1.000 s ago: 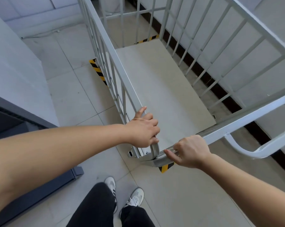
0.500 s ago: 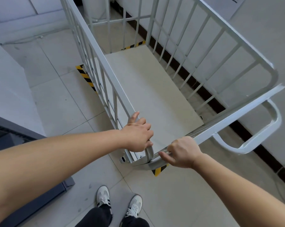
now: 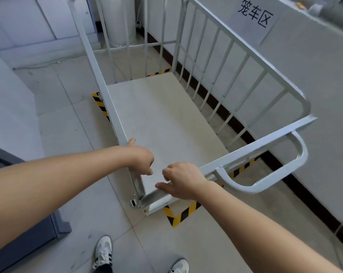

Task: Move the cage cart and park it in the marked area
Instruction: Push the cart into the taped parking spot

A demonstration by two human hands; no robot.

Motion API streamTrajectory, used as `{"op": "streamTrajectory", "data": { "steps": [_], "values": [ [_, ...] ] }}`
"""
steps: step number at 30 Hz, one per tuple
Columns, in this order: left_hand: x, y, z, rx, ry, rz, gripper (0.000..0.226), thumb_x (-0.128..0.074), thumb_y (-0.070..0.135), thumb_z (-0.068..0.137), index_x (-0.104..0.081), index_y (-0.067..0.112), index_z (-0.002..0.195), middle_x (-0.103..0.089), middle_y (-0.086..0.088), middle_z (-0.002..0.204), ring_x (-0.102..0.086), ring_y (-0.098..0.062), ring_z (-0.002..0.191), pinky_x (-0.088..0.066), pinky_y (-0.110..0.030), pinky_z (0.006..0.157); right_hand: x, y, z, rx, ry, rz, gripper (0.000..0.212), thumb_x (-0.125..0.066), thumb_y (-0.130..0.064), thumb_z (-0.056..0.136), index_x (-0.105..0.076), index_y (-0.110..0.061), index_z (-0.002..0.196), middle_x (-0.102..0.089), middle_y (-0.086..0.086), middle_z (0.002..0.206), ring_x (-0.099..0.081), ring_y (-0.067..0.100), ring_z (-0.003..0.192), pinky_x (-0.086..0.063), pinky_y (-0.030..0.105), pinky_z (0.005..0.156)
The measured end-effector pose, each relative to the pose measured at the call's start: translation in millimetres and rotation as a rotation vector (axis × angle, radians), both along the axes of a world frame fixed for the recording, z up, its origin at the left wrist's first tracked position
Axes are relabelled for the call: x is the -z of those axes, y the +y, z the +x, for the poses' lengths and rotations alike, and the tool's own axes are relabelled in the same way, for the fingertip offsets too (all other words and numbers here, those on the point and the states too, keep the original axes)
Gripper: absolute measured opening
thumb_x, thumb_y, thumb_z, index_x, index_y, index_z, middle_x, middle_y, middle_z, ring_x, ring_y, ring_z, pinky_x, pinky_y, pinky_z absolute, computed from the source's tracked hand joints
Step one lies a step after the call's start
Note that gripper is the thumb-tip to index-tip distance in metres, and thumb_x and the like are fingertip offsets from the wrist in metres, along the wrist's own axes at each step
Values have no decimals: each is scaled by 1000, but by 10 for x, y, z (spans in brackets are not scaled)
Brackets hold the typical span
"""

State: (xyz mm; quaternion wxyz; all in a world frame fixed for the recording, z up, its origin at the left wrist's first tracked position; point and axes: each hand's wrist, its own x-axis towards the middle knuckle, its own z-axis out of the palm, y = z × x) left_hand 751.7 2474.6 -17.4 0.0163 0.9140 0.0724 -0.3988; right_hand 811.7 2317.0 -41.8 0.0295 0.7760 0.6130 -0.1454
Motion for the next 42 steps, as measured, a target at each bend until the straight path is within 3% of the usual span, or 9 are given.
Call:
{"op": "streamTrajectory", "data": {
  "steps": [3, 7, 11, 15, 23, 26, 29, 34, 42],
  "values": [
    [-59, -189, 126, -140, -33, -80, 39, -42, 41, 98, -60, 13, 119, -63, -3, 115, -56, -23, 106, -39, -34, 92, -128, -177, 217, 56, 24, 2, 46, -42, -53, 94, -61, -11, 104, -63, 5, 97, -57, 24, 90, -49, 36, 70],
    [-59, -551, 324, -355, -160, -224, 37, -39, 33, 100, -59, 9, 119, -62, -9, 121, -56, -25, 108, -41, -30, 86, -224, -566, 550, 130, 0, 27, 43, -41, -49, 95, -61, -14, 109, -62, 4, 101, -56, 24, 97, -49, 38, 75],
    [41, -993, 538, -517, -296, -344, 34, -36, 40, 100, -56, 13, 98, -62, -12, 113, -51, -23, 92, -37, -30, 76, -277, -996, 837, 133, -10, 75, 37, -38, -43, 97, -59, -12, 94, -60, 3, 94, -57, 26, 91, -45, 35, 65],
    [124, -1345, 782, -542, -373, -344, 46, -31, 51, 98, -57, 13, 101, -62, -12, 114, -54, -28, 103, -35, -30, 76, -325, -1280, 1092, 195, 36, 64, 41, -38, -42, 98, -55, -13, 122, -58, 4, 126, -52, 26, 115, -46, 42, 92],
    [233, -1599, 1221, -575, -374, -405, 49, -28, 58, 96, -52, 15, 89, -57, -3, 80, -55, -21, 76, -42, -31, 68, -295, -1581, 1732, 239, 34, 16, 46, -35, -39, 101, -37, -21, 142, -37, -2, 150, -37, 20, 134, -35, 37, 104],
    [334, -1639, 1295, -586, -401, -386, 52, -29, 65, 92, -52, 20, 83, -60, -2, 77, -59, -20, 66, -47, -33, 60, -240, -1613, 2033, 184, -10, 15, 44, -36, -37, 100, -41, -17, 138, -44, 3, 141, -41, 24, 129, -36, 37, 103],
    [432, -1665, 1266, -549, -516, -289, 53, -27, 70, 89, -55, 25, 80, -62, 2, 81, -61, -19, 79, -43, -34, 64, -171, -1660, 2398, 171, -40, -20, 45, -34, -40, 100, -46, -14, 134, -50, 5, 135, -39, 25, 129, -30, 36, 106],
    [445, -1700, 1252, -516, -555, -187, 63, -23, 79, 80, -56, 25, 78, -59, 4, 69, -58, -14, 66, -45, -31, 59, -74, -1728, 2916, 72, -105, -132, 66, -20, -67, 89, -50, -22, 127, -58, 1, 115, -49, 21, 115, -26, 34, 108],
    [460, -1702, 1242, -570, -533, -145, 85, -12, 90, 64, -62, 27, 90, -59, 6, 67, -57, -10, 63, -48, -32, 60, 66, -1658, 3193, -86, -142, -93, 69, -5, -80, 74, -41, -24, 90, -54, -4, 92, -53, 20, 87, -38, 36, 76]
  ]
}}
